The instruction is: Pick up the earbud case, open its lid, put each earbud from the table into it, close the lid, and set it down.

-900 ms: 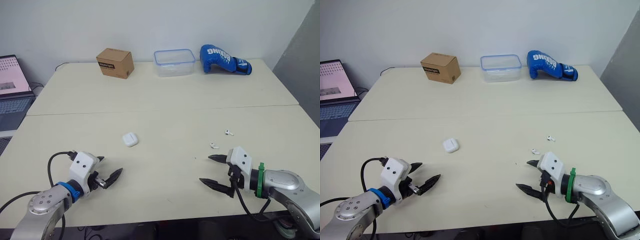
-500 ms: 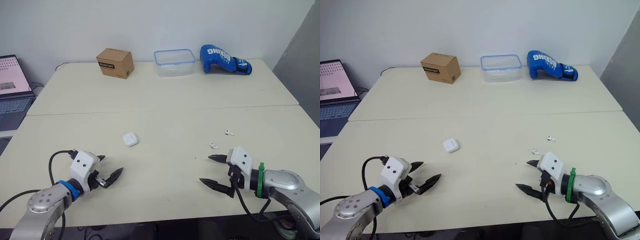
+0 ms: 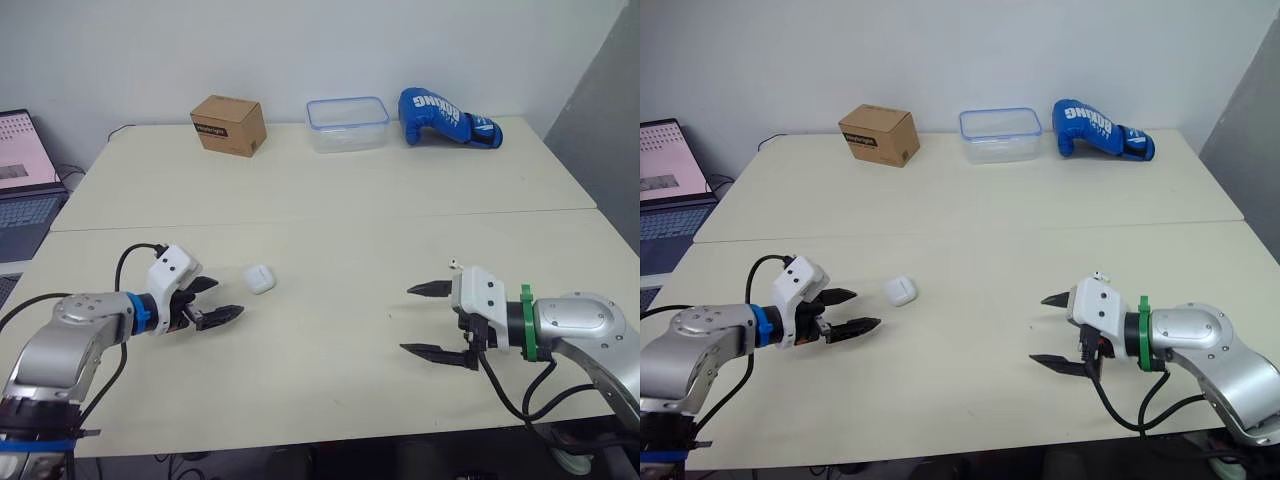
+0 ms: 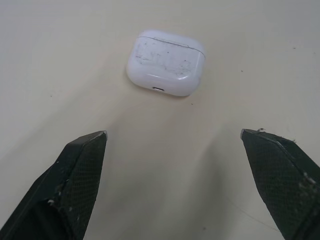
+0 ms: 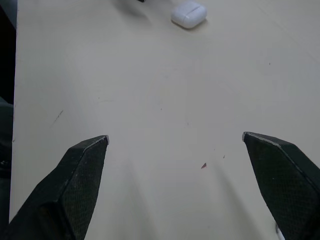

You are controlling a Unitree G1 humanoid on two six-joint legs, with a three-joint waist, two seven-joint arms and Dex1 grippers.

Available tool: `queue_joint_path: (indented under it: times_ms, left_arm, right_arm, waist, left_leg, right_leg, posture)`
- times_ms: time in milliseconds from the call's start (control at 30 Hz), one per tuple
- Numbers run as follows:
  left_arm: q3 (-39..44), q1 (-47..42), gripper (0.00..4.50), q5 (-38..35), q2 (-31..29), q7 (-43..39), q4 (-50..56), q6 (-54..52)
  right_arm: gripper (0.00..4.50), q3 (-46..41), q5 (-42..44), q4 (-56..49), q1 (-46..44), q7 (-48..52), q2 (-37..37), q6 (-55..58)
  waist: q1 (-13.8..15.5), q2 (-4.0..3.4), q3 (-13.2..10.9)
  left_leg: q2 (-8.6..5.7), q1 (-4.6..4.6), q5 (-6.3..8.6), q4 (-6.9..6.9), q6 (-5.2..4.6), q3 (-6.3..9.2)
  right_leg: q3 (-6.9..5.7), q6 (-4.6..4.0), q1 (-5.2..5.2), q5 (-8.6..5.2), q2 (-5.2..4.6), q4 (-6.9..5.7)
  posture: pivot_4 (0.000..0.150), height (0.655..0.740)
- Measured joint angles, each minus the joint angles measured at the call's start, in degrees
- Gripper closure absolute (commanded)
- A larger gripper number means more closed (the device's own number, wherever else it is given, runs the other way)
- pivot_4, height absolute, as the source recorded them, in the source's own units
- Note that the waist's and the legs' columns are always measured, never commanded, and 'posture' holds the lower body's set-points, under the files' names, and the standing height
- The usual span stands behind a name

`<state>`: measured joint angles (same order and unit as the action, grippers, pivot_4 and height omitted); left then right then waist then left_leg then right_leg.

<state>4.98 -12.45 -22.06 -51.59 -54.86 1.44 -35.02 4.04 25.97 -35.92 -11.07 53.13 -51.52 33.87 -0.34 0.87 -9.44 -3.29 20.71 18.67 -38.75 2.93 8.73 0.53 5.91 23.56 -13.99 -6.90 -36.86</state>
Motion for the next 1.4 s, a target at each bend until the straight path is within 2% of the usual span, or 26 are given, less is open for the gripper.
queue_joint_path:
  times_ms: [233, 333, 467, 833, 1300, 1400]
  left_arm:
    - [-8.23, -13.08, 0.02, 6.33, 1.82, -5.92, -13.65, 7.52]
    - [-10.90, -16.84, 0.02, 8.89, 3.63, -7.39, -18.96, 10.71]
    - [-12.14, -17.74, 0.02, 10.96, 4.15, -8.87, -22.10, 13.44]
    - [-12.21, -19.04, 0.02, 13.71, 6.59, -9.38, -23.41, 15.26]
    - [-11.71, -16.93, 0.02, 14.11, 6.60, -8.43, -16.88, 9.62]
    - [-11.70, -16.93, 0.65, 14.11, 6.49, -8.42, -16.49, 8.90]
  right_arm:
    - [0.00, 5.02, -0.25, 1.77, -9.79, 0.18, 3.13, 2.54]
    - [0.00, 7.43, -0.55, 5.88, -13.99, 0.42, 5.41, 3.92]
    - [0.00, 8.50, -0.79, 9.61, -14.71, 0.50, 6.26, 5.04]
    - [0.00, 8.55, -0.58, 11.52, -15.08, 0.48, 9.57, 5.99]
    - [0.00, 8.62, -1.45, 13.34, -17.35, -1.01, 12.66, 8.10]
    - [0.00, 8.62, -1.82, 13.34, -17.79, -0.92, 13.02, 8.11]
  waist:
    - [-0.17, 0.01, -0.01]
    - [-0.31, 0.02, -0.02]
    - [-0.56, 0.02, -0.02]
    - [-0.64, 0.01, -0.01]
    - [-0.94, 0.01, -0.01]
    - [-1.01, 0.01, -0.01]
  left_leg:
    - [-0.01, 0.06, -0.10, -0.02, 0.19, 0.00]
    - [-0.02, 0.10, -0.11, -0.06, 0.20, 0.00]
    - [-0.02, 0.19, -0.11, -0.05, 0.20, 0.00]
    - [-0.04, 0.16, -0.12, -0.10, 0.20, 0.02]
    - [-0.04, 0.16, -0.12, -0.10, 0.21, 0.03]
    - [-0.05, 0.16, -0.12, -0.10, 0.21, 0.03]
  right_leg:
    - [-0.01, 0.00, 0.06, 0.00, 0.00, 0.00]
    - [-0.01, 0.01, 0.08, 0.00, 0.00, -0.01]
    - [0.00, 0.01, 0.22, 0.00, 0.00, -0.02]
    - [0.00, 0.01, 0.19, 0.01, -0.01, -0.11]
    - [0.01, 0.01, 0.20, 0.01, -0.01, -0.11]
    - [0.01, 0.01, 0.20, 0.01, -0.01, -0.11]
  posture:
    - [0.150, 0.7307]
    - [0.150, 0.7307]
    - [0.150, 0.7307]
    - [0.150, 0.7307]
    - [0.150, 0.7307]
    - [0.150, 0.7307]
